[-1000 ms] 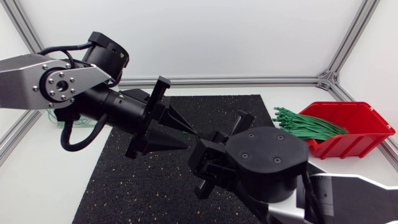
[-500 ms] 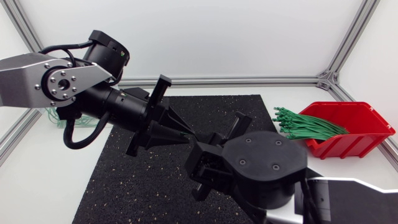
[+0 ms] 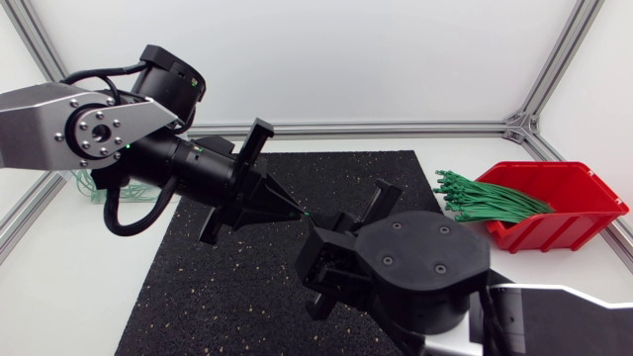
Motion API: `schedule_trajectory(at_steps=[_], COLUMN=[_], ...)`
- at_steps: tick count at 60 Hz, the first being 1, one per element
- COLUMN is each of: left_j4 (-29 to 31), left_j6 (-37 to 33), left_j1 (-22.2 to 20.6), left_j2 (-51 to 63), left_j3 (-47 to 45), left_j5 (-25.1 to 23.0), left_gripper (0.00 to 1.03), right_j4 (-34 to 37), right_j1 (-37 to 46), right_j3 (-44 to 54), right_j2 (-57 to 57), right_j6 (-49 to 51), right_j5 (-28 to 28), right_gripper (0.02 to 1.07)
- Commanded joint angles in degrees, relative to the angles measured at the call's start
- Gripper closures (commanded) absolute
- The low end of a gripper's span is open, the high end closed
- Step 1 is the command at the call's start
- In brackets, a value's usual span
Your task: Take a green cable tie from the red box, thread the tail through the head to close it, then place it in the transparent bin on the left.
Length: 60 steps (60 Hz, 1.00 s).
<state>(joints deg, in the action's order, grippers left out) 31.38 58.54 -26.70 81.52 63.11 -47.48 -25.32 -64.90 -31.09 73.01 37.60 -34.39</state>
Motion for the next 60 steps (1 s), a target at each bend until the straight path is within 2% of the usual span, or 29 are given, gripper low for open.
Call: schedule_trajectory(at_steps=[1,23,31,39,46,52,60], left_j4=[-0.53,-0.79,-0.97,-1.05,-1.05,-1.05,-1.05], left_j6=[1.40,0.52,-0.27,-1.68,-3.88,-6.86,-11.52], left_j1=[-0.02,-0.55,-0.02,1.47,2.35,3.06,3.85], left_j2=[0.75,0.05,-0.04,-0.04,-0.22,-0.74,-1.45], left_j3=[1.58,1.49,1.49,1.75,2.02,2.28,3.77], left_j5=[0.20,1.52,2.40,3.01,3.54,4.07,4.07], left_gripper=[0.96,0.99,0.99,0.99,0.99,0.99,0.99], right_j4=[-0.69,-1.40,-1.40,-0.34,4.14,12.23,25.06], right_j1=[-0.40,-0.40,-0.40,-0.22,-0.05,1.45,8.65], right_j3=[1.47,1.91,2.61,3.05,2.61,1.03,-3.10], right_j2=[0.99,1.25,-0.42,-3.14,-5.78,-8.94,-12.81], right_j6=[0.89,0.89,1.68,1.95,1.86,-0.34,-5.35], right_j5=[-0.59,-0.59,-0.76,-0.76,0.29,5.48,20.42], right_gripper=[1.01,1.00,0.81,0.69,0.60,0.53,0.52])
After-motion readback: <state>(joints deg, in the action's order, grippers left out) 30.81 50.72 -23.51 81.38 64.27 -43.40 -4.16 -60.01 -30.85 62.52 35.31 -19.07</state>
